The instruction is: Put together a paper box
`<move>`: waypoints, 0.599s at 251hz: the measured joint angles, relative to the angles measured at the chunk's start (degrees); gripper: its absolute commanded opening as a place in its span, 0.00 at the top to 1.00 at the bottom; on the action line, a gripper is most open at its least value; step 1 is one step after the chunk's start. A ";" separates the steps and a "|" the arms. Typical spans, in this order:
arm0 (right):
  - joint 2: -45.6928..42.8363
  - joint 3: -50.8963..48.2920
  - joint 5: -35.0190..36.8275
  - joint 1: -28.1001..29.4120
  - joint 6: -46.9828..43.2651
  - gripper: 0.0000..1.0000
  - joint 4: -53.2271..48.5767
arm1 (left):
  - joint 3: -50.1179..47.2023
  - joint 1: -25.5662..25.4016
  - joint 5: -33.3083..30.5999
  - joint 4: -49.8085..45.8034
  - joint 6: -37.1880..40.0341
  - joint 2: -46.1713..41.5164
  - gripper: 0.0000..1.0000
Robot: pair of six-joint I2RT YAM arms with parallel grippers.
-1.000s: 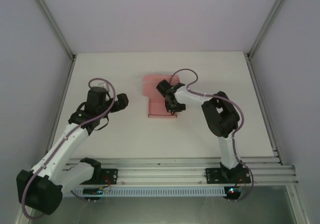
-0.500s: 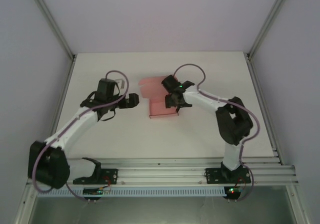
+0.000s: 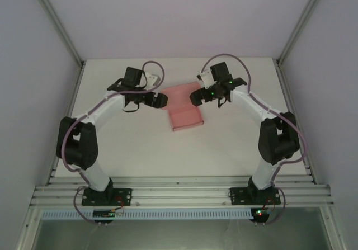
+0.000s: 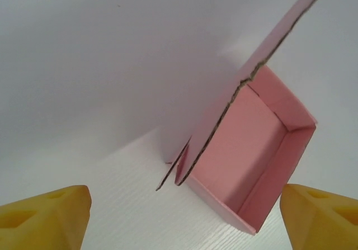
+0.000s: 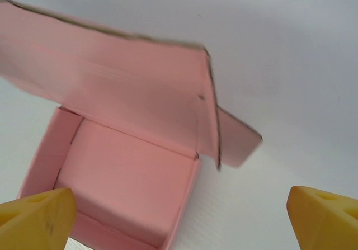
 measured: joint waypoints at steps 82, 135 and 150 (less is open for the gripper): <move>10.12 12.50 -7.74 -3.04 -13.86 0.15 -2.32 | 6.73 0.00 1.99 -5.16 6.80 6.29 0.49; 12.83 14.10 -9.62 -3.61 -16.33 0.51 -5.57 | 9.49 -0.33 2.19 -7.76 8.68 8.41 0.63; 12.83 14.10 -9.90 -3.61 -16.37 0.64 -6.49 | 9.92 -0.48 2.14 -8.22 8.90 8.92 0.67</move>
